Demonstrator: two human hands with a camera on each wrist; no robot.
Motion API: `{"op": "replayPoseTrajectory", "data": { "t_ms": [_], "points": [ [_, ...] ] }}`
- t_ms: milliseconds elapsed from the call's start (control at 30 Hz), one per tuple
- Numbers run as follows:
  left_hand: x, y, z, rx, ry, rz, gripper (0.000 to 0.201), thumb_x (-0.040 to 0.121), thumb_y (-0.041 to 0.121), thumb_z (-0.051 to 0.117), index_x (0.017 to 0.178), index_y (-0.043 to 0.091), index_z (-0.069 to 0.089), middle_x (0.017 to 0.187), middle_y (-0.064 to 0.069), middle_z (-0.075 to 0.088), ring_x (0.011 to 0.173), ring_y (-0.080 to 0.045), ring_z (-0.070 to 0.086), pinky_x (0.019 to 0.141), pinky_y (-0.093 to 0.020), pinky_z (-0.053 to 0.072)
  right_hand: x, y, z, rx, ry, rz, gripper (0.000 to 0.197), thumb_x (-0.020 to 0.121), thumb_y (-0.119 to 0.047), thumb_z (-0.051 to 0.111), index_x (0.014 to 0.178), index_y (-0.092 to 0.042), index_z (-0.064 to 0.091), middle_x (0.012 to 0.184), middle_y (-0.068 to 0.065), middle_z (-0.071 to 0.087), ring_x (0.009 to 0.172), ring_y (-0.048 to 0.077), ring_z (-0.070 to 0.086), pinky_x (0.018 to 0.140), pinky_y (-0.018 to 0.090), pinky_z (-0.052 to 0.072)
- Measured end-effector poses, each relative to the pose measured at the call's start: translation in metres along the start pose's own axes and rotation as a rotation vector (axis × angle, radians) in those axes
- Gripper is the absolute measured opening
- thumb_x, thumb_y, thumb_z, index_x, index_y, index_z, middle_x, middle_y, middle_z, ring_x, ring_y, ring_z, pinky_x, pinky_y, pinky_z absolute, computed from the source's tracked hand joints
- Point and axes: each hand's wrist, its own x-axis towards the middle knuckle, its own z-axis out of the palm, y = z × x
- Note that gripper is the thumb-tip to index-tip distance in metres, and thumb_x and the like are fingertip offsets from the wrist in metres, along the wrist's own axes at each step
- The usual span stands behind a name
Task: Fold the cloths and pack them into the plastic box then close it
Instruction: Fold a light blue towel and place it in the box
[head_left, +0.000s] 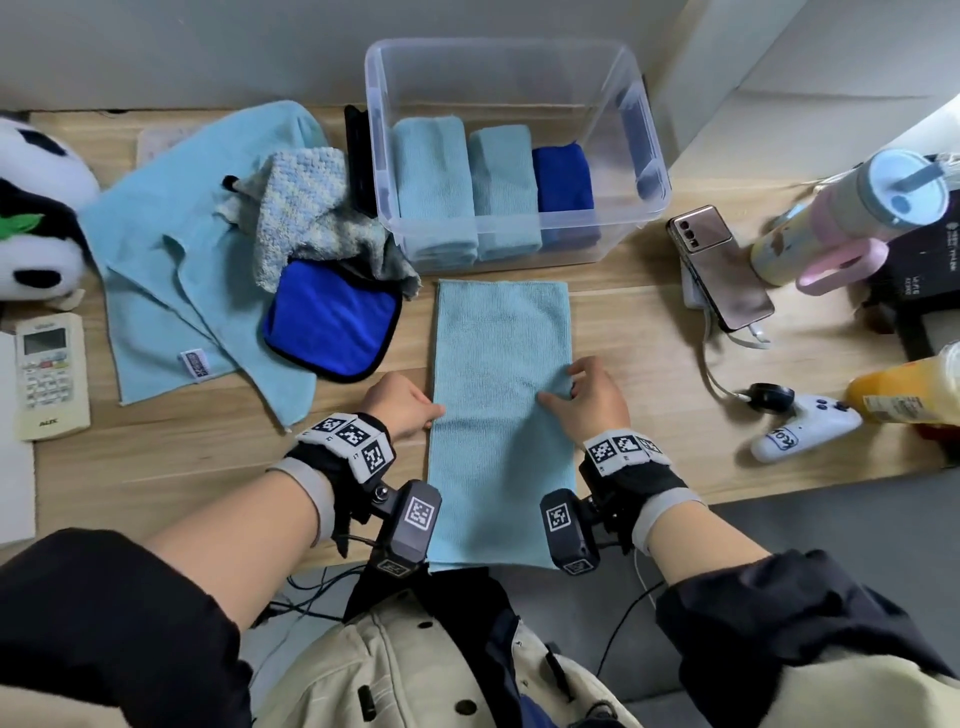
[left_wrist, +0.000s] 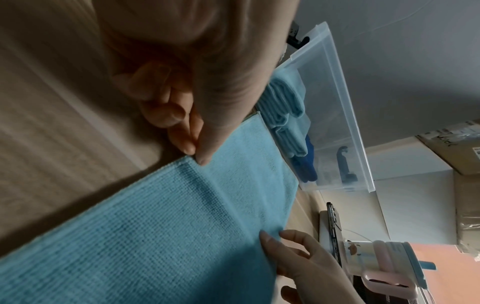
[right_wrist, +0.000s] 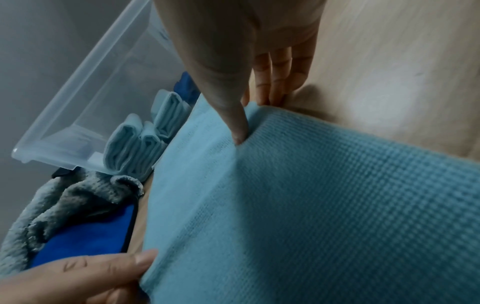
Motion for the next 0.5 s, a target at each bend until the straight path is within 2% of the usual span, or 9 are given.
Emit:
{"op": "replayPoseTrajectory", "data": {
  "t_ms": [67,133,267,367,433,500],
  "points": [
    [-0.001,-0.005,0.001,-0.004,0.025,-0.009,0.02,0.077,0.028,0.074,0.073,0.009,0.073,0.071,-0.005,0.069,0.066,-0.017,0.058,0.073,-0.026,0.049,0.0,0.0,0.0,-0.003,0.006,0.002,0.048,0.077,-0.033,0.073,0.113,-0.013,0.048,0.089,0.001,0.054,0.086,0.024,0.056,0.069,0.029,0.039],
    [-0.004,-0.008,0.001,-0.019,0.034,-0.026,0.026,0.077,0.031,0.074,0.074,0.005,0.074,0.071,-0.005,0.069,0.063,-0.015,0.057,0.071,-0.024,0.047,0.0,-0.001,0.001,-0.014,0.008,0.005,0.049,0.077,-0.034,0.073,0.113,-0.013,0.048,0.094,0.005,0.057,0.091,0.026,0.058,0.072,0.029,0.041],
    [-0.019,-0.008,-0.001,0.005,-0.133,-0.075,0.037,0.08,0.036,0.071,0.059,0.006,0.062,0.038,0.003,0.054,0.033,-0.009,0.039,0.045,-0.019,0.034,-0.002,-0.002,-0.001,-0.01,-0.028,0.009,0.057,0.074,-0.037,0.075,0.118,-0.014,0.047,0.109,0.011,0.059,0.097,0.027,0.059,0.075,0.028,0.043],
    [-0.032,-0.009,-0.002,0.076,-0.237,-0.088,0.035,0.084,0.036,0.067,0.062,0.011,0.055,0.028,0.007,0.047,0.023,-0.003,0.033,0.037,-0.016,0.029,-0.009,0.0,-0.006,-0.013,-0.042,0.003,0.061,0.074,-0.039,0.074,0.121,-0.013,0.045,0.108,0.01,0.058,0.094,0.026,0.058,0.074,0.028,0.042],
    [-0.038,-0.011,0.001,0.097,-0.289,-0.085,0.032,0.087,0.031,0.064,0.063,0.012,0.053,0.032,0.006,0.05,0.021,-0.001,0.033,0.032,-0.013,0.027,-0.017,0.004,-0.01,-0.027,-0.07,0.039,0.052,0.076,-0.037,0.072,0.114,-0.011,0.047,0.1,0.006,0.058,0.087,0.022,0.056,0.073,0.027,0.041],
    [-0.041,-0.015,0.007,0.089,-0.322,-0.088,0.029,0.087,0.024,0.064,0.063,0.012,0.053,0.035,0.007,0.052,0.02,0.0,0.035,0.028,-0.012,0.025,-0.024,0.009,-0.013,-0.069,-0.122,0.092,0.033,0.078,-0.037,0.07,0.09,-0.013,0.051,0.083,0.003,0.055,0.076,0.021,0.051,0.065,0.027,0.039]
  ]
}}
